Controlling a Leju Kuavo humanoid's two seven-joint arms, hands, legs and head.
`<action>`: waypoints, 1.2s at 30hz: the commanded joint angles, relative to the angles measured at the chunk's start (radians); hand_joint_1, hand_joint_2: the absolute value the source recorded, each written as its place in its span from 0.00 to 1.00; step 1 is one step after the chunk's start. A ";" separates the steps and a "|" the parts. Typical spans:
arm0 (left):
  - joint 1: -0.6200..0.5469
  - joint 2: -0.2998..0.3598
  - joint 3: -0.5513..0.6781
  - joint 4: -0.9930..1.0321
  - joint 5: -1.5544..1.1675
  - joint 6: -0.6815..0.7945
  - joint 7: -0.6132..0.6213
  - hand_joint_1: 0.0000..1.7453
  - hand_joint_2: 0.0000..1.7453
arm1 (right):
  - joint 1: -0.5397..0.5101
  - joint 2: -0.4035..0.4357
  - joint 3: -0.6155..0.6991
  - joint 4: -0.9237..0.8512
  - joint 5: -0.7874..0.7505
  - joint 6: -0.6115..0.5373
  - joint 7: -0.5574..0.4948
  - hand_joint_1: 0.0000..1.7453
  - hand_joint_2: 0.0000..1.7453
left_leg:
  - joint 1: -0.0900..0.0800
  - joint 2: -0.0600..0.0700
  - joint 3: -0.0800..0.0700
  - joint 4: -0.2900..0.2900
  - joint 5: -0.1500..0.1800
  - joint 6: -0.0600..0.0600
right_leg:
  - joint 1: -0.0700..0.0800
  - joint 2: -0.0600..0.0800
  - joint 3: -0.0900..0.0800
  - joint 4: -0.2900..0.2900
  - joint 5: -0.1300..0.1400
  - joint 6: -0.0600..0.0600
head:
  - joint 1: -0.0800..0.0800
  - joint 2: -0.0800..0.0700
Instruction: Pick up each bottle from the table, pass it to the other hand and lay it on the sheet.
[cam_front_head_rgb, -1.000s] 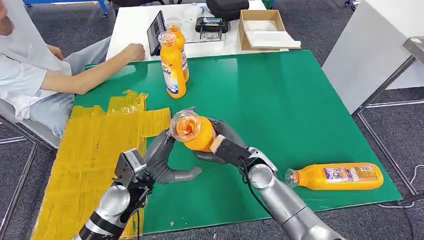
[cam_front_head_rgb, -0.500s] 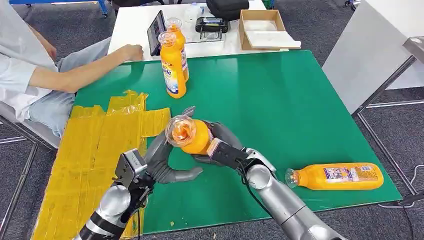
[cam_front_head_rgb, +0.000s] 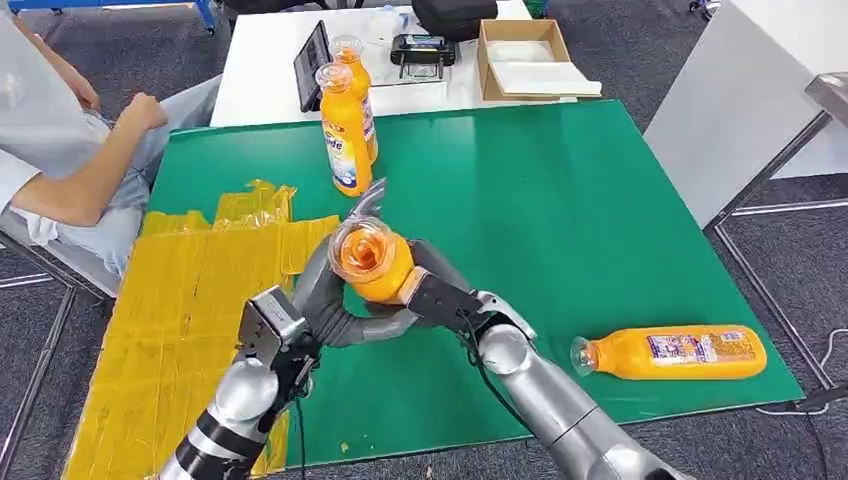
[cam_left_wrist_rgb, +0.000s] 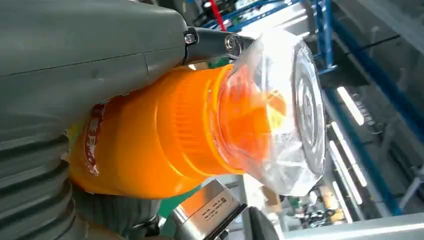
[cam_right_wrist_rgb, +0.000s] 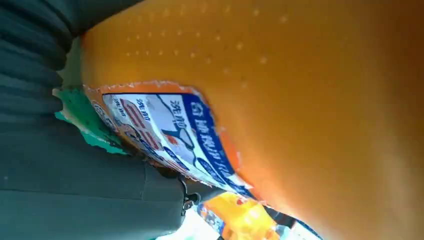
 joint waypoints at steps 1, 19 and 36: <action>-0.039 -0.009 -0.070 0.079 -0.050 0.064 -0.006 0.00 1.00 | -0.058 0.009 0.070 0.043 -0.013 -0.001 -0.018 1.00 1.00 | 0.001 0.001 0.002 0.000 -0.001 -0.002 | 0.001 0.000 0.002 0.000 -0.001 -0.002 | 0.000 0.000; -0.054 -0.021 -0.088 0.082 -0.043 0.058 0.035 0.00 1.00 | -0.059 0.015 0.061 0.024 -0.028 -0.008 -0.027 1.00 1.00 | 0.002 0.002 0.007 0.002 -0.004 -0.004 | 0.003 0.000 0.008 0.000 -0.003 -0.003 | 0.000 0.000; -0.057 -0.011 -0.106 0.101 -0.057 0.044 0.044 1.00 1.00 | -0.051 0.009 0.063 0.031 -0.022 -0.028 -0.030 1.00 1.00 | 0.000 0.000 0.003 0.000 -0.001 -0.002 | 0.000 0.000 0.003 0.000 -0.001 -0.002 | 0.000 0.000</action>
